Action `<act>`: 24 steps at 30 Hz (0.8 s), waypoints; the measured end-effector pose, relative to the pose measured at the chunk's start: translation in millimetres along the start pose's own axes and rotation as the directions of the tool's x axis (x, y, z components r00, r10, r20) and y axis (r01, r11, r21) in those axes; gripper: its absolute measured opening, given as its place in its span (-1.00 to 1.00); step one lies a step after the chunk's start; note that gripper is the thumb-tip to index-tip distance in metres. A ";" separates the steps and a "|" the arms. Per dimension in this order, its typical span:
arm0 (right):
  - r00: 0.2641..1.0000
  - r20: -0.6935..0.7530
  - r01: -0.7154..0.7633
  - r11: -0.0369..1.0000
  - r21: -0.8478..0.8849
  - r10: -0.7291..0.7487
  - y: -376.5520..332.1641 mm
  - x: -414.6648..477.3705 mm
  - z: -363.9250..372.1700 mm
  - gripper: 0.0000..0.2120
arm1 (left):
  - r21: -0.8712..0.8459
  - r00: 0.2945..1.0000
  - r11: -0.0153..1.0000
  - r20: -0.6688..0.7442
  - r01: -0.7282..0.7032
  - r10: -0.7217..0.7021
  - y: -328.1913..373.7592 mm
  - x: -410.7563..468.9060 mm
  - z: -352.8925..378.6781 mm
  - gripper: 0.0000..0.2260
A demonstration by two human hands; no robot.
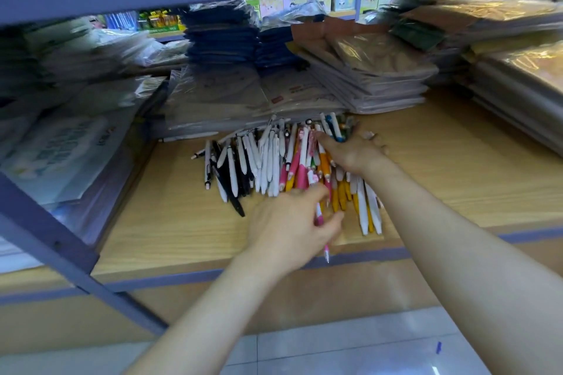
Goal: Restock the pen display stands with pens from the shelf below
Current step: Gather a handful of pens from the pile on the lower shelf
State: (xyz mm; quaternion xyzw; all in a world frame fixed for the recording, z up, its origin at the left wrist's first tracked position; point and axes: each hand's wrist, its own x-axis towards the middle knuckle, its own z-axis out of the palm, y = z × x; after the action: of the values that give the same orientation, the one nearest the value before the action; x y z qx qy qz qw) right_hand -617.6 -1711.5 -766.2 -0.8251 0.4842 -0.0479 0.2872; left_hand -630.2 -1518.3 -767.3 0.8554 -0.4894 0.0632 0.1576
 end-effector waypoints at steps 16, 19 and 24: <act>0.989 0.050 0.134 0.984 0.119 -0.141 3.6 -1.2 -8.7 -0.23 | -0.020 0.994 0.999 -0.107 -0.036 0.034 -32.0 120.7 1.4 -0.74; 0.983 0.086 0.152 0.981 0.122 -0.163 3.9 -2.2 -7.7 -0.05 | -0.074 0.972 0.995 -0.218 0.071 -0.086 -60.1 121.3 -8.9 -0.65; 0.989 0.110 0.098 0.995 0.025 -0.100 -6.1 -0.4 -5.8 0.18 | -0.116 0.740 0.731 0.079 0.672 -0.668 -166.9 98.4 -30.7 -0.23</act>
State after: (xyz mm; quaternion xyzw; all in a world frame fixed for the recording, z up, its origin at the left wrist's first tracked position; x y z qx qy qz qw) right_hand -615.2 -1711.5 -758.2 -0.8466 0.4256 -0.0209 0.3190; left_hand -435.3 -1509.8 -747.1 0.9622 -0.1540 -0.0451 0.2203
